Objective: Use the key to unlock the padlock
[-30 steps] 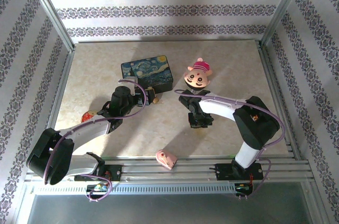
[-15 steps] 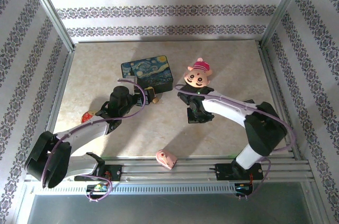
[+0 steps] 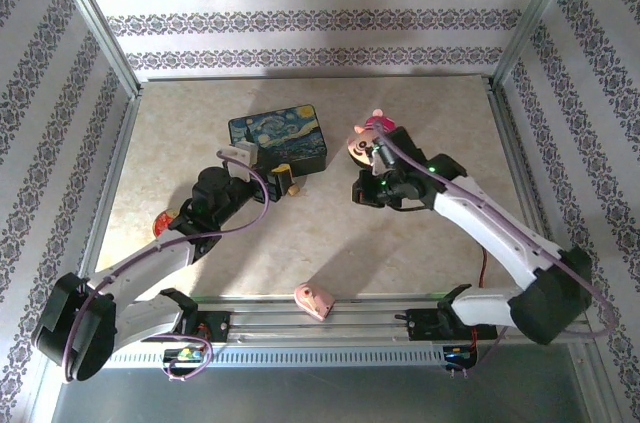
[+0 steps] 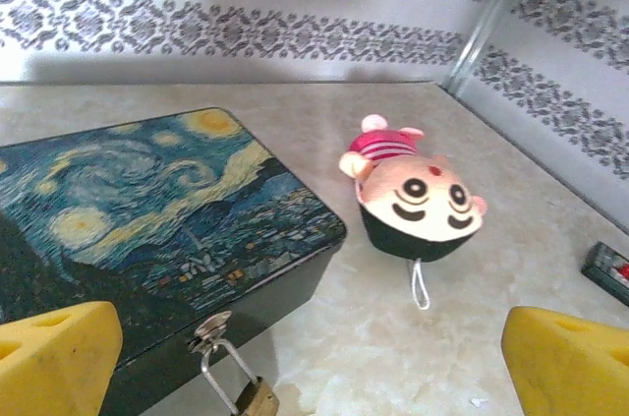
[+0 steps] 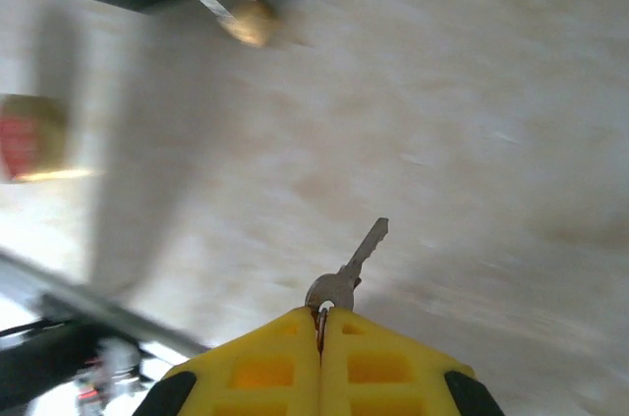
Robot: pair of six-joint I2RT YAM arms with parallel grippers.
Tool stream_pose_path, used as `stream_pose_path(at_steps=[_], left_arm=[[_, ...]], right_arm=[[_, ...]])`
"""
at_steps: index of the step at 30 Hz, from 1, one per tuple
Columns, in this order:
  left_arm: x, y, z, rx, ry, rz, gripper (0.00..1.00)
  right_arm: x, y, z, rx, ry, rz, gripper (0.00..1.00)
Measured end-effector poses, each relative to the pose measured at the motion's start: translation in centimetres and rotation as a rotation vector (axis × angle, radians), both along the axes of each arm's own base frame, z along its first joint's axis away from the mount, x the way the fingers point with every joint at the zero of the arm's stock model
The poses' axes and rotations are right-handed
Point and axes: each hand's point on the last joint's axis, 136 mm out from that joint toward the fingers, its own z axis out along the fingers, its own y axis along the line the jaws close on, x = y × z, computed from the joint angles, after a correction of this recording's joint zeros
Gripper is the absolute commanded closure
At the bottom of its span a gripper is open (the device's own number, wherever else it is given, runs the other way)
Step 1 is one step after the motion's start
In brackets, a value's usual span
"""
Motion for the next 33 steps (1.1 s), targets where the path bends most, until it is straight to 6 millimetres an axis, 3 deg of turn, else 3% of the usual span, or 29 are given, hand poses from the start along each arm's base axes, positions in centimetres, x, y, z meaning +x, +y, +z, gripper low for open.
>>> stream_pose_path(at_steps=[4, 8, 11, 16, 18, 26, 33], left_arm=[[-1.1, -1.6, 1.3, -0.005, -0.053, -0.117, 0.01], [-2.3, -3.1, 2.7, -0.032, -0.123, -0.235, 0.01], [-3.3, -4.3, 3.9, -0.055, -0.183, -0.326, 0.0], [-4.6, -6.3, 4.4, -0.1, -0.209, -0.482, 0.09], [-4.6, -7.1, 4.8, -0.127, -0.189, -0.529, 0.11], [-5.5, -9.3, 10.5, -0.342, -0.176, -0.742, 0.22], [-4.0, -10.3, 12.5, -0.524, -0.061, -0.849, 0.24]], right_arm=[[0.6, 1.4, 4.2, 0.314, -0.072, 0.022, 1.0], [1.2, 2.1, 7.4, 0.515, -0.113, 0.05, 1.0], [1.1, 3.0, 9.7, 0.62, -0.139, 0.093, 1.0], [0.6, 3.7, 12.9, 0.725, -0.19, 0.164, 1.0], [0.3, 3.7, 13.6, 0.745, -0.209, 0.185, 1.0], [-1.0, 3.6, 15.1, 0.792, -0.274, 0.249, 1.0], [-1.5, 3.8, 15.6, 0.823, -0.311, 0.283, 1.0]])
